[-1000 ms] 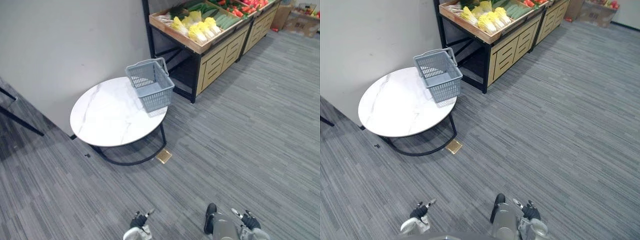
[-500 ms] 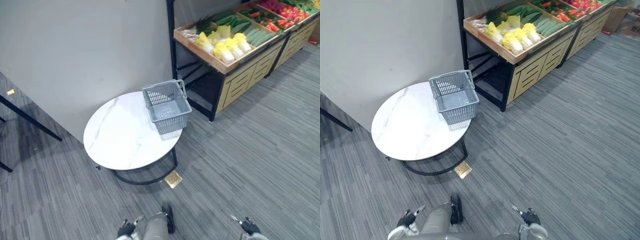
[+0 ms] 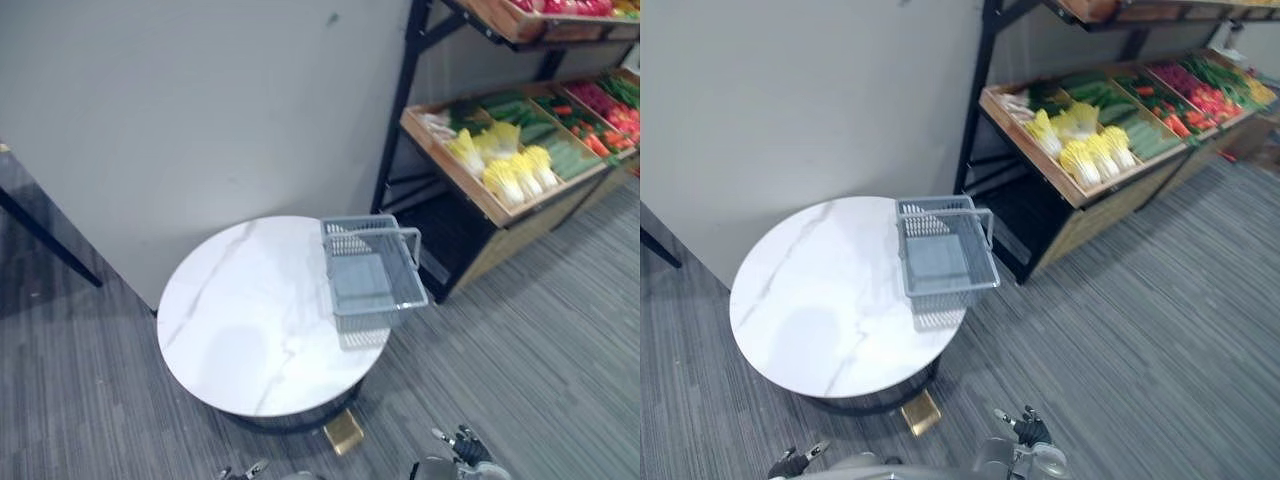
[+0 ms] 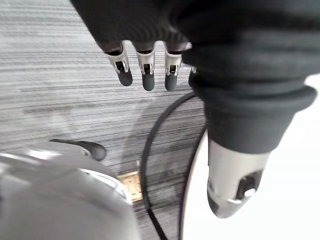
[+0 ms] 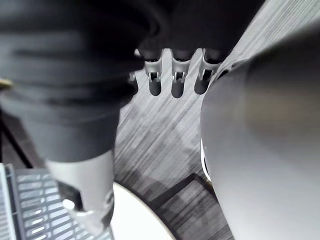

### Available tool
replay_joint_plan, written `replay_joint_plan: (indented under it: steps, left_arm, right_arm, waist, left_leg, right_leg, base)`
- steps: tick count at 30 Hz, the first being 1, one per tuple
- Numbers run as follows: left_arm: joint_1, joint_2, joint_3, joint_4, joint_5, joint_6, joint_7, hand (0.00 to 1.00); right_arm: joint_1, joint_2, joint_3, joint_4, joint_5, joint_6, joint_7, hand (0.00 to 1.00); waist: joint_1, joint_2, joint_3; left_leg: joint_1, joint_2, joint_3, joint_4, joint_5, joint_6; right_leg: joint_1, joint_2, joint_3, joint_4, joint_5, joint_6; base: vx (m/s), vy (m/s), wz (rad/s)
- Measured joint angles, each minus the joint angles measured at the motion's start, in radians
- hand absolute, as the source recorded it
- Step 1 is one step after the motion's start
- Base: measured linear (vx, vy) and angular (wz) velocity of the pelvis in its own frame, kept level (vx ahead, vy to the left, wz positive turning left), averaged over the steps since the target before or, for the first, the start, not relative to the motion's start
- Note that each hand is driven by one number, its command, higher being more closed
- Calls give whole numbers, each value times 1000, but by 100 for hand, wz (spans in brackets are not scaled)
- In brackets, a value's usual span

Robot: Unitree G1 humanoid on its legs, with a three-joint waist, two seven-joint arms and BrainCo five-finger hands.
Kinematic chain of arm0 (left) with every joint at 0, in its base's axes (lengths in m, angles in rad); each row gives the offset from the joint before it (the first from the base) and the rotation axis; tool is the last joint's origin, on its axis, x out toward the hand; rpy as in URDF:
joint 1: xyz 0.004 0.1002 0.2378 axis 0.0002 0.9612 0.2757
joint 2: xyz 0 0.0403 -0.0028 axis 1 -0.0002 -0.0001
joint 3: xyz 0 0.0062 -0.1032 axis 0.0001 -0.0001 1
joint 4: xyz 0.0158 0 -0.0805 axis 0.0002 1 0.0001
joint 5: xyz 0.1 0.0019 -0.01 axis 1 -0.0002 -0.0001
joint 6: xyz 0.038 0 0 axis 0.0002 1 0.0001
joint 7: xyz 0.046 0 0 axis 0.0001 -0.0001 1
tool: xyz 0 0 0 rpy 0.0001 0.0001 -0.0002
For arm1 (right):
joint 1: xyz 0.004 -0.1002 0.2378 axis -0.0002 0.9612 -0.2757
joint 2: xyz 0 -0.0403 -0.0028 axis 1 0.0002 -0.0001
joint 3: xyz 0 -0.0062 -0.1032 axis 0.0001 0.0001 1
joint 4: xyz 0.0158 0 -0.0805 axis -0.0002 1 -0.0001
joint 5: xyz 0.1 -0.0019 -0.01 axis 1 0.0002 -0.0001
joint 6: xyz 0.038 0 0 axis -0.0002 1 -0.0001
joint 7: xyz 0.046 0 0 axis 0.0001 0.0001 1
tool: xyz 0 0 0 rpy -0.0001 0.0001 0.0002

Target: Pick vegetable in the basket

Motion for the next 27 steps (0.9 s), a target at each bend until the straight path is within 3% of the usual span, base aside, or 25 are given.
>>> replay_joint_plan:
  steps: [2, 4, 5, 6, 7, 8, 9, 12, 14, 16, 20, 22, 24, 27]
  left_arm:
    - [-1, -8, 0, -15, 0, -8, 1, 0]
    - [7, -15, 1, -24, -2, -20, 9, 0]
    - [9, -16, 1, -23, -13, -24, 10, 0]
    - [13, -16, 6, -23, -57, -29, 10, 0]
    - [15, -15, 13, -23, -78, -33, 9, 0]
    - [13, -23, 32, -11, -98, -40, 10, 0]
    - [20, -50, 52, 12, -100, -39, 3, 0]
    - [5, -65, 58, 39, -90, -39, -3, 0]
    - [2, -64, 59, 44, -66, -38, -10, 0]
    - [4, -65, 75, 57, -63, -36, -9, 0]
    - [23, -53, 88, 57, -64, -22, -10, 0]
    - [22, -50, 84, 55, -64, -21, -10, 0]
    - [21, -40, 49, 52, -63, -19, -8, 0]
    - [44, -45, 34, 46, -18, -14, 9, 0]
  right_arm:
    - [-4, -2, 11, 1, 0, -5, 1, 0]
    - [-3, -1, 10, 0, 0, -6, 0, 0]
    - [-2, 0, 10, -2, 0, -6, 0, 0]
    - [6, 7, 8, -4, 1, -6, 0, 0]
    - [13, 12, 8, -5, 1, -6, 0, 0]
    - [22, 13, 9, -10, 1, -6, 1, 0]
    - [19, -7, 7, -21, 2, -8, -2, 0]
    - [18, -23, 10, -28, 2, -9, 3, 0]
    - [19, -29, 12, -23, 2, -7, 5, 0]
    - [10, -34, 13, 9, 2, -7, 10, 0]
    - [8, -35, 10, 50, 2, -6, 20, 0]
    - [10, -41, -11, 53, 3, -5, 15, 0]
    - [9, -47, -86, 62, 3, -4, -8, 0]
    - [-24, -96, -197, 72, 1, -2, -48, 0]
  waist:
    - [-3, 1, 0]
    - [-2, 4, -1]
    - [-1, 3, -2]
    - [6, -11, -9]
    - [9, -29, -11]
    - [15, -24, -12]
    - [10, 14, -21]
    - [9, 48, -27]
    - [9, 45, -27]
    - [8, 62, -40]
    - [8, 52, -51]
    - [3, 51, -51]
    - [-12, 51, -48]
    - [-16, 73, -45]
  left_leg:
    - [28, 4, -40, -7, -7, -15]
    - [55, 26, -89, -4, -33, -58]
    - [58, 32, -104, -3, -41, -71]
    - [66, 37, -124, -2, -62, -102]
    - [75, 37, -136, -2, -74, -119]
    - [87, 58, -160, 5, -107, -150]
    - [80, 121, -162, 8, -104, -169]
    - [87, 182, -198, -18, -66, -205]
    - [83, 191, -216, -37, -21, -205]
    - [59, 209, -221, -48, 5, -214]
    - [-5, 216, -244, -44, 51, -228]
    - [-39, 207, -203, -47, 76, -226]
    - [-75, 188, -68, -52, 120, -212]
    - [-87, 179, 33, -99, 127, -198]
  right_leg:
    - [-5, 10, -80, -223, -20, -19]
    - [-2, 61, -37, -559, 14, -19]
    - [-2, 72, -8, -646, 57, -16]
    - [-3, 75, 62, -793, 171, -17]
    - [0, 68, 98, -838, 232, -16]
    - [2, 79, 128, -835, 285, 7]
    - [12, 129, 134, -813, 260, 9]
    - [16, 174, 89, -774, 183, -20]
    - [28, 175, 64, -786, 162, -23]
    - [50, 195, 30, -844, 161, -23]
    - [103, 206, -29, -976, 182, -12]
    - [125, 192, -72, -1018, 188, -3]
    - [146, 152, -132, -1035, 189, 0]
    - [158, 151, -144, -1071, 208, 13]
  base:
    - [417, -143, 78]
    - [440, -305, 68]
    - [363, -333, 61]
    - [297, -300, 43]
    - [345, -413, 51]
    - [317, -412, 43]
    - [305, -388, 50]
    - [242, -279, 36]
    - [137, -223, 46]
    - [38, -151, 39]
    - [-12, -61, 56]
    - [-57, -4, 84]
    - [-94, 57, 113]
    - [-71, 65, 69]
